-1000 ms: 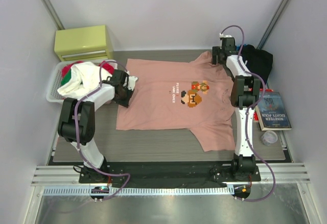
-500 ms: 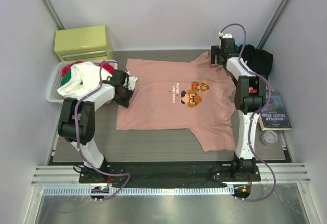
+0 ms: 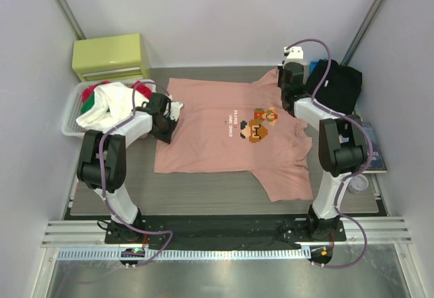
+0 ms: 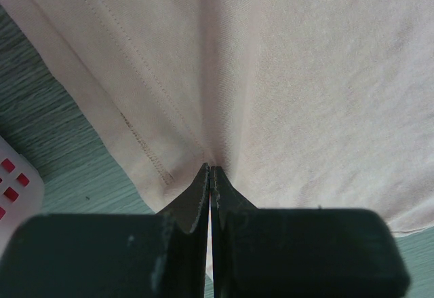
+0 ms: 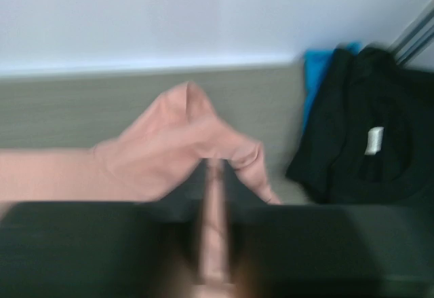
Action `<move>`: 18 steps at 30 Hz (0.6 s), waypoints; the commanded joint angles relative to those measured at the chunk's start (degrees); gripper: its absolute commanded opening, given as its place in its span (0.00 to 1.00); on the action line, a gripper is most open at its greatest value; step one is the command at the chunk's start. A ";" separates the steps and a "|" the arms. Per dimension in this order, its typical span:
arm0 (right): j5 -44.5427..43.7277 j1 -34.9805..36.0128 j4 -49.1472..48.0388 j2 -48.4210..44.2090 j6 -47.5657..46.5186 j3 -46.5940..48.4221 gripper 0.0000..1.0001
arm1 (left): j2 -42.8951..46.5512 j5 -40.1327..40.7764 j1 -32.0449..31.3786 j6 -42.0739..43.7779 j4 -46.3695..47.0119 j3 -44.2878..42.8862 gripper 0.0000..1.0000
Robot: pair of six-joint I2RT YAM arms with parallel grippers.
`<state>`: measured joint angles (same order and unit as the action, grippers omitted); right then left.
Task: Fold and stack the t-shirts
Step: Flatten out the tshirt
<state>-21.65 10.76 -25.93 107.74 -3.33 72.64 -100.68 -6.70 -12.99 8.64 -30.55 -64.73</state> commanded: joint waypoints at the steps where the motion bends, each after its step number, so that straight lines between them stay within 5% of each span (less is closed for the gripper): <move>1: 10.90 -0.92 25.26 5.18 7.00 11.96 0.01 | 0.22 -0.51 0.34 0.67 -0.22 -0.93 0.00; 7: 24.98 -2.15 46.04 11.07 13.18 30.33 0.01 | -0.21 -0.42 0.25 0.76 -0.22 -1.01 0.00; 16: 24.29 -5.05 72.15 36.55 12.21 74.59 0.01 | 0.31 -0.51 0.34 0.76 -0.48 -0.84 0.00; 18: 23.68 -5.31 71.39 38.77 11.86 75.20 0.01 | 0.49 -0.51 0.25 0.85 -0.48 -0.75 0.00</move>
<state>1.30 7.20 35.16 141.53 7.97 140.94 -100.79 -6.68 -12.99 8.64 -30.98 -64.73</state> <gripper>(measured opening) 0.015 0.002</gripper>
